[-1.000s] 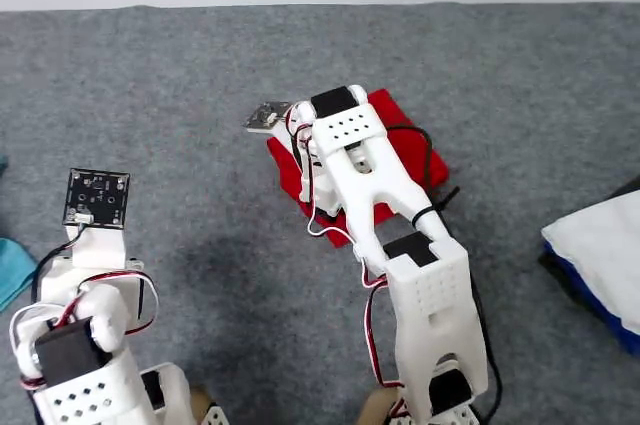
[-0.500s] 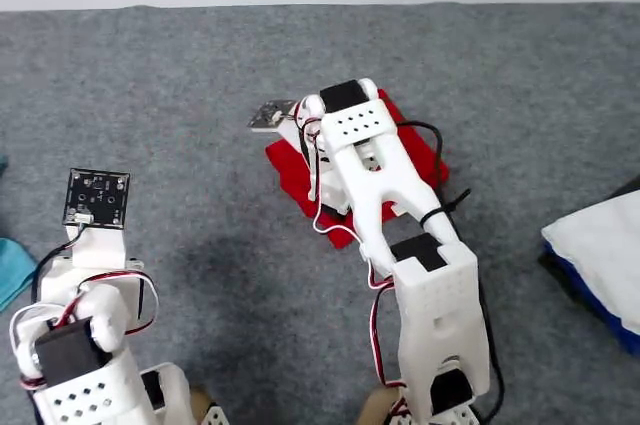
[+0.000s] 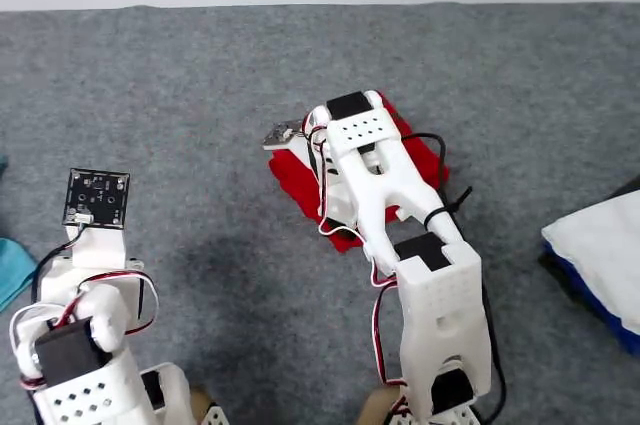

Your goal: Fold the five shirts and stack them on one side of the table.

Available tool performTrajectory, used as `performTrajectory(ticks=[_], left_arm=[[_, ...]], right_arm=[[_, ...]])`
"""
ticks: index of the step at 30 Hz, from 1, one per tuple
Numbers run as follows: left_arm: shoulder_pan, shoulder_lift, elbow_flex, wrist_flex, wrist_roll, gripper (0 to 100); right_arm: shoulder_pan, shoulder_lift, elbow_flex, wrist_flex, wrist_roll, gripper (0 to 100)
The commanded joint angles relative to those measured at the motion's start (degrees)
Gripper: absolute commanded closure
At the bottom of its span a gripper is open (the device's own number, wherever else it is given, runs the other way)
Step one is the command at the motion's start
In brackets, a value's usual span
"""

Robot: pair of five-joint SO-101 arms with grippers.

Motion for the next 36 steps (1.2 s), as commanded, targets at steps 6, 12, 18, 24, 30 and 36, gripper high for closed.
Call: performTrajectory(ticks=[6, 12, 18, 24, 30, 36], left_arm=[[0.18, -0.53, -0.40, -0.26, -0.53, 100], [0.18, -0.44, -0.40, -0.26, -0.44, 100], [0.18, -0.53, -0.31, -0.26, -0.44, 100], [0.18, -0.62, -0.31, -0.26, -0.44, 100], [0.18, -0.70, -0.31, -0.18, -0.44, 100], [0.18, -0.70, -0.31, -0.18, -0.44, 100]], right_arm=[[0.22, -4.79, -0.26, 1.98, 0.35, 86.0], [-2.07, -5.23, -4.66, 2.07, 0.18, 81.2], [-5.14, -4.53, -13.10, -0.75, -2.02, 81.2], [-6.64, -4.53, -13.45, -10.24, -7.38, 81.2], [-8.04, -4.44, -13.45, -13.58, -7.47, 81.2], [-8.13, 0.13, -13.54, -22.73, -8.44, 81.2]])
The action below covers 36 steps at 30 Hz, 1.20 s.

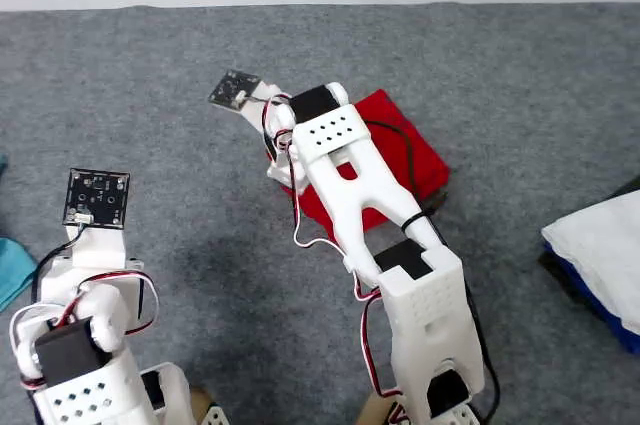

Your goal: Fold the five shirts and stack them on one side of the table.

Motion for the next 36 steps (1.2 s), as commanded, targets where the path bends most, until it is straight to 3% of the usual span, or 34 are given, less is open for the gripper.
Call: performTrajectory(ticks=[1, 6, 17, 23, 36], left_arm=[[0.18, -0.70, -0.31, -0.09, -0.44, 100], [0.18, -0.70, -0.31, 0.00, -0.44, 100], [0.18, -0.70, 0.84, -0.18, -0.53, 100], [0.18, -0.70, 0.84, -0.26, -0.53, 100], [0.18, -0.79, 0.84, -0.18, -0.53, 100]], right_arm=[[-0.84, 0.92, -3.08, -5.93, -2.90, 81.2], [-1.54, 3.65, -3.16, -12.53, -8.00, 81.2], [-2.86, 8.84, -3.16, -17.36, -7.91, 82.0], [-2.68, 8.92, -4.22, -17.01, -4.22, 97.7], [0.22, 9.45, -17.23, -17.19, -2.55, 98.4]])
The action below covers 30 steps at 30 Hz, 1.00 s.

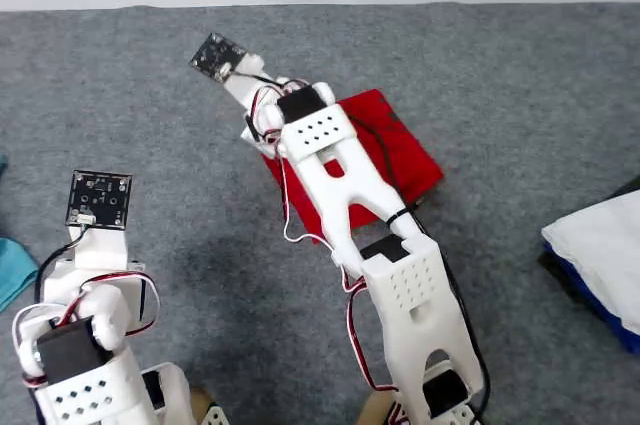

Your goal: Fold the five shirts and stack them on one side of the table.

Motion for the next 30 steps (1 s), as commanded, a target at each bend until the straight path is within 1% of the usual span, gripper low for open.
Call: performTrajectory(ticks=[1, 7, 10, 13, 15, 17, 25, 30], left_arm=[[0.18, -0.79, -0.48, -0.18, -0.53, 100], [0.18, -0.79, -0.48, 0.00, -0.53, 100], [0.18, -0.79, -0.48, 0.00, -0.53, 100], [0.18, -0.79, -0.48, 0.00, -0.53, 100], [0.18, -0.79, -0.48, 0.00, -0.53, 100], [0.18, -0.79, -0.48, 0.00, -0.53, 100], [0.18, -0.79, -0.48, -0.26, -0.53, 100], [0.18, -0.79, -0.48, -0.26, -0.53, 100]], right_arm=[[1.19, -0.48, -3.87, -0.66, 1.41, 98.4], [1.45, 3.47, -4.04, 0.13, 2.37, 98.0], [1.27, 4.18, -4.13, 2.68, 2.46, 96.2], [1.10, 3.21, -4.75, 6.20, 1.93, 85.3], [1.27, 1.89, -6.59, 8.92, -1.32, 77.1], [1.45, 0.48, -9.14, 11.38, -4.04, 73.1], [1.45, -0.92, -19.96, 26.77, -4.04, 73.0], [1.19, -0.84, -21.36, 36.35, -4.04, 73.1]])
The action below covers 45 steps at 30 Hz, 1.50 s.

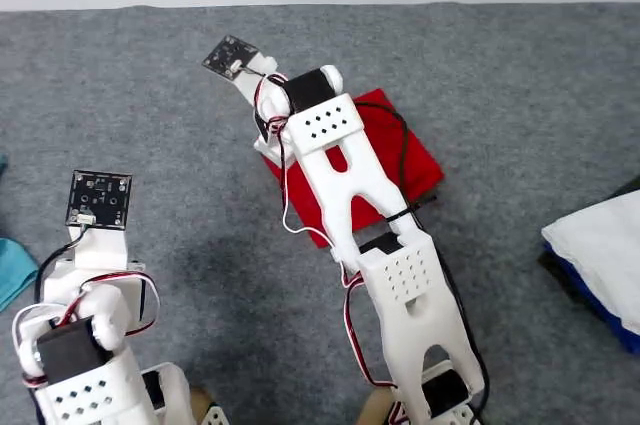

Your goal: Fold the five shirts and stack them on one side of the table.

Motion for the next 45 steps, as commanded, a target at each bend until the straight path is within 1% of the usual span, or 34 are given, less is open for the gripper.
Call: performTrajectory(ticks=[1, 7, 12, 15, 21, 24, 27, 31, 35, 38, 42, 45], left_arm=[[0.18, -0.79, -0.48, -0.26, -0.53, 100], [0.18, -0.79, -0.48, -0.26, -0.53, 100], [0.18, -0.79, -0.48, -0.26, -0.53, 100], [0.18, -0.79, -0.48, -0.26, -0.53, 100], [0.18, -0.79, -0.48, -0.26, -0.53, 100], [0.18, -0.79, -0.48, -0.26, -0.53, 100], [0.18, -0.79, -0.48, -0.26, -0.53, 100], [0.18, -0.79, -0.48, -0.26, -0.53, 100], [0.18, -0.79, -0.48, -0.26, -0.53, 100], [0.18, -0.79, -0.48, -0.18, -0.53, 100], [0.18, -0.79, -0.48, -0.18, -0.53, 100], [0.18, -0.79, -0.48, -0.09, -0.53, 100]], right_arm=[[0.48, -6.11, -2.81, 6.55, -0.70, 73.1], [2.86, -10.77, 7.30, 6.73, -0.62, 73.1], [2.51, -17.89, 21.36, 6.64, 0.97, 73.1], [1.63, -20.00, 26.37, 6.37, 0.70, 73.1], [-0.75, -17.01, 26.99, 6.20, 0.35, 73.1], [-2.51, -16.04, 26.99, 6.20, -2.20, 73.2], [-3.91, -15.34, 26.99, 6.20, -3.16, 73.2], [-4.18, -13.85, 26.99, 6.20, -3.25, 73.2], [-4.18, -10.68, 26.99, 6.20, -4.92, 73.4], [-3.82, -7.78, 26.73, 6.11, -4.75, 78.0], [-2.86, -5.67, 26.73, 5.85, -4.75, 88.1], [-1.63, -6.73, 26.64, 5.85, -4.75, 90.7]])
